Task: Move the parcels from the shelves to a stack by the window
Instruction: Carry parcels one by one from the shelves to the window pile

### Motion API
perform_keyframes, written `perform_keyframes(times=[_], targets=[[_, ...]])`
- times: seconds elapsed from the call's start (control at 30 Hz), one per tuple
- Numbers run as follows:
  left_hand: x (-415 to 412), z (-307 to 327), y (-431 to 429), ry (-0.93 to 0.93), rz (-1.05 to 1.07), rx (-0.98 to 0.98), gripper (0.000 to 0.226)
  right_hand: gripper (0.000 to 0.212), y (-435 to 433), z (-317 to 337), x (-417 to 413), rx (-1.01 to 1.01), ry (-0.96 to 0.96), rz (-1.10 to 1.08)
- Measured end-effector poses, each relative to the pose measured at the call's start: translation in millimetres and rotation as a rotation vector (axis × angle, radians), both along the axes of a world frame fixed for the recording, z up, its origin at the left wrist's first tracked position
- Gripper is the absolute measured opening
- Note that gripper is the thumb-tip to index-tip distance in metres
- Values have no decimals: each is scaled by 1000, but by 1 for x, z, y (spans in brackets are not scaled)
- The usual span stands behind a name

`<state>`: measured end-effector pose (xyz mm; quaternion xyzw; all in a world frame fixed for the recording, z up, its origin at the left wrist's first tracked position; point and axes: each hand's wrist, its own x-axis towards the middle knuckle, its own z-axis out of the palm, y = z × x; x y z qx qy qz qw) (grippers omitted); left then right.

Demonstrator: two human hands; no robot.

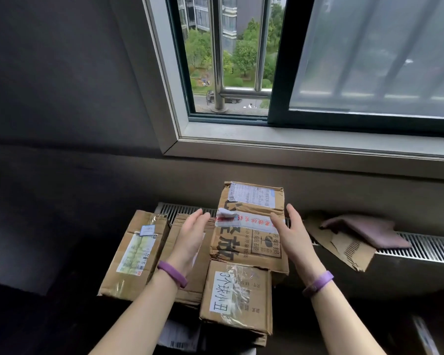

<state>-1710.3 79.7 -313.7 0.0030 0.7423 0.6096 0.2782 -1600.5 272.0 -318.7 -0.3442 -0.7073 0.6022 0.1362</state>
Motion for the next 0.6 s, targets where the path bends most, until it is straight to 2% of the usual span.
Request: perform_keyframes(times=[0.07,0.17,0.23,0.37,0.6], targets=[[-3,10,-10,53,23,11,53,23,-5,16,-8,51,23,52],[-6,24,-29,99,88,29,52,56,-17,35,-22,137,-2,85],[-6,34,-45,118,154,41,54,68,-29,46,-34,205,-4,161],[-6,55,-84,120,239,60,62,72,-64,63,-61,339,8,386],[19,86,-178,212,400,74,51,75,-159,91,-85,291,54,758]])
